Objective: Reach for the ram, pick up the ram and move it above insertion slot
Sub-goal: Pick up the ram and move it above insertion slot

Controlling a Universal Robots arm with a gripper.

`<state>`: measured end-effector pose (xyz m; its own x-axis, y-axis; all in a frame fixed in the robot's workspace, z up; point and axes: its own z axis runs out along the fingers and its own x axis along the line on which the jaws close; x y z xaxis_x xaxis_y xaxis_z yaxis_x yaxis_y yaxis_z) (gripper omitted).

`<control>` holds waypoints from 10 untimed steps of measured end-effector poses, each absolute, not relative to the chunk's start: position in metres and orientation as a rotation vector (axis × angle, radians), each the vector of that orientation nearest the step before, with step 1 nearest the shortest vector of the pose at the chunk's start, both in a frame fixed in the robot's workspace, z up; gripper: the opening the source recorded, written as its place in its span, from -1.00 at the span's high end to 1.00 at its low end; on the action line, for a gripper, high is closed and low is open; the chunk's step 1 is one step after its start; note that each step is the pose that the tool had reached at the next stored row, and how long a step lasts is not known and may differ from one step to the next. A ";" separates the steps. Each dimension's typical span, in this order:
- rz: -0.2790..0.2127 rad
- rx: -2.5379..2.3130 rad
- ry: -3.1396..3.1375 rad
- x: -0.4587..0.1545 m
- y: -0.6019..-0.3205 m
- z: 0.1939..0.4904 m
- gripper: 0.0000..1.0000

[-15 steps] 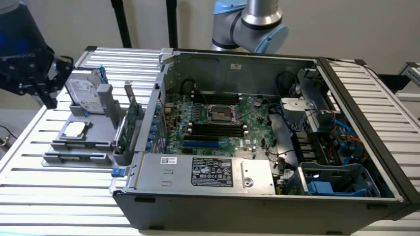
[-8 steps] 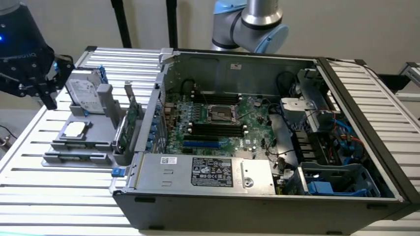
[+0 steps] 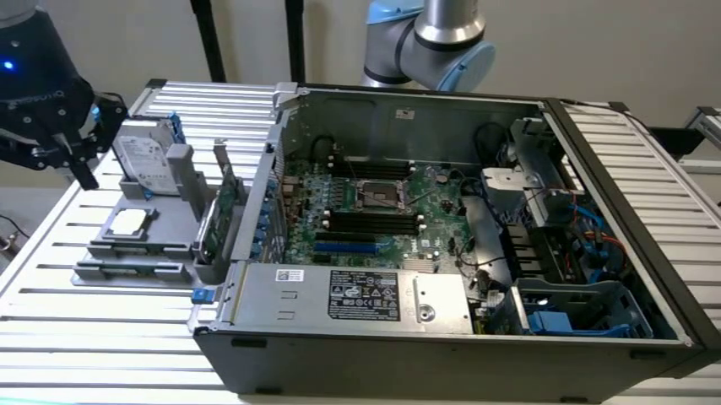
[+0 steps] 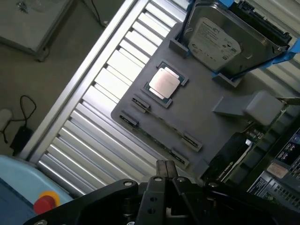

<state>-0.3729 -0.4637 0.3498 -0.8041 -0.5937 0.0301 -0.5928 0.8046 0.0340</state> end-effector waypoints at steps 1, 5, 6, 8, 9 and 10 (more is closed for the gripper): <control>-0.035 0.998 -2.937 -0.373 -0.464 0.350 0.79; -0.033 1.102 -2.899 -0.373 -0.464 0.349 0.79; -0.032 1.128 -2.889 -0.373 -0.464 0.349 0.79; -0.031 1.181 -2.867 -0.373 -0.464 0.348 0.79; -0.030 1.207 -2.856 -0.373 -0.464 0.348 0.79; -0.030 1.233 -2.845 -0.373 -0.464 0.348 0.79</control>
